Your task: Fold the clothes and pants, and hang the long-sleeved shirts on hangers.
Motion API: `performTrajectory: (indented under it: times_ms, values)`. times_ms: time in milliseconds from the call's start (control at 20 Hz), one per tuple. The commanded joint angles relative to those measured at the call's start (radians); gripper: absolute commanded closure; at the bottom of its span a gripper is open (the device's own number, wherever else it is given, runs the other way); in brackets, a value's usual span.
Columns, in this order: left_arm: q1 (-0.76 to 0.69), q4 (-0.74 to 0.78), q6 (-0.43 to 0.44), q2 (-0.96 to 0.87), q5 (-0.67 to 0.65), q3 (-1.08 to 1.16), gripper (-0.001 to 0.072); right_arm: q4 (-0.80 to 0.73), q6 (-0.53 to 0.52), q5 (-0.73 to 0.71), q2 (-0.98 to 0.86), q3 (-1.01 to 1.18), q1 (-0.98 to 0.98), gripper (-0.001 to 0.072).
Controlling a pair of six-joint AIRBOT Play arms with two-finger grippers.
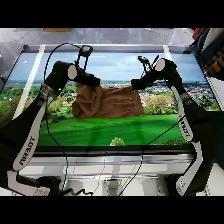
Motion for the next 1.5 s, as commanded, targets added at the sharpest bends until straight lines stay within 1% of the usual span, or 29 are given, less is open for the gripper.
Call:
performTrajectory:
  times_ms: [0, 100, 250, 400, 500, 550, 600, 650, 700, 800, 900, 1000, 1050, 1100, 1150, 1200, 1250, 1300, 1350, 1400, 1450]
  values:
    - [-0.082, -0.008, 0.004, 0.020, 0.156, 0.018, 0.0696, -0.003, 0.001, -0.008, 0.024, 0.003, -0.027, 0.0687]
    - [-0.144, -0.008, -0.011, 0.000, 0.261, 0.018, 0.0696, -0.003, 0.006, -0.026, 0.048, 0.016, -0.060, 0.0687]
    - [-0.241, -0.008, -0.121, -0.066, 0.468, 0.018, 0.0694, -0.002, 0.011, -0.053, 0.101, 0.021, -0.124, 0.0687]
    - [-0.326, -0.008, -0.165, -0.167, 0.689, 0.018, 0.0693, -0.003, 0.012, -0.047, 0.146, 0.021, -0.181, 0.0687]
    - [-0.365, -0.008, -0.231, -0.233, 0.745, 0.018, 0.0692, -0.003, 0.012, -0.043, 0.162, 0.021, -0.212, 0.0687]
    - [-0.380, -0.008, -0.246, -0.258, 0.751, 0.018, 0.0676, -0.003, 0.012, -0.043, 0.167, 0.021, -0.225, 0.0687]
    - [-0.396, -0.006, -0.243, -0.274, 0.750, 0.017, 0.0580, -0.003, 0.012, -0.043, 0.168, 0.020, -0.237, 0.0687]
    - [-0.404, -0.002, -0.240, -0.277, 0.751, 0.017, 0.0261, -0.008, 0.011, -0.043, 0.168, 0.019, -0.249, 0.0687]
    - [-0.409, -0.003, -0.241, -0.272, 0.763, 0.018, -0.0003, -0.024, 0.008, -0.042, 0.167, 0.019, -0.260, 0.0687]
    - [-0.396, 0.016, -0.237, -0.240, 0.764, 0.018, 0.0009, -0.102, 0.000, -0.040, 0.167, 0.011, -0.286, 0.0687]
    - [-0.364, 0.074, -0.228, -0.188, 0.758, 0.018, 0.0009, -0.174, -0.017, -0.020, 0.164, -0.013, -0.325, 0.0687]
    - [-0.319, 0.103, -0.229, -0.127, 0.756, 0.018, 0.0009, -0.130, -0.134, 0.013, 0.164, -0.076, -0.372, 0.0688]
    - [-0.296, 0.102, -0.229, -0.098, 0.756, 0.018, 0.0010, -0.048, -0.209, 0.030, 0.164, -0.129, -0.399, 0.0688]
    - [-0.275, 0.102, -0.229, -0.071, 0.754, 0.018, 0.0010, 0.071, -0.274, 0.034, 0.164, -0.193, -0.422, 0.0689]
    - [-0.256, 0.102, -0.229, -0.047, 0.750, 0.018, 0.0010, 0.224, -0.347, 0.038, 0.163, -0.274, -0.444, 0.0689]
    - [-0.243, 0.102, -0.229, -0.029, 0.739, 0.018, 0.0010, 0.350, -0.389, 0.037, 0.159, -0.350, -0.457, 0.0689]
    - [-0.232, 0.102, -0.229, -0.014, 0.721, 0.018, 0.0010, 0.442, -0.392, 0.018, 0.154, -0.431, -0.458, 0.0687]
    - [-0.225, 0.102, -0.229, -0.002, 0.696, 0.017, 0.0010, 0.483, -0.391, -0.013, 0.149, -0.491, -0.449, 0.0610]
    - [-0.222, 0.102, -0.229, 0.003, 0.674, 0.017, 0.0010, 0.498, -0.386, -0.054, 0.143, -0.543, -0.432, 0.0244]
    - [-0.221, 0.102, -0.229, 0.004, 0.647, 0.017, 0.0010, 0.498, -0.353, -0.091, 0.137, -0.576, -0.409, 0.0001]
    - [-0.221, 0.102, -0.229, 0.003, 0.618, 0.017, 0.0010, 0.497, -0.310, -0.124, 0.126, -0.591, -0.380, 0.0002]
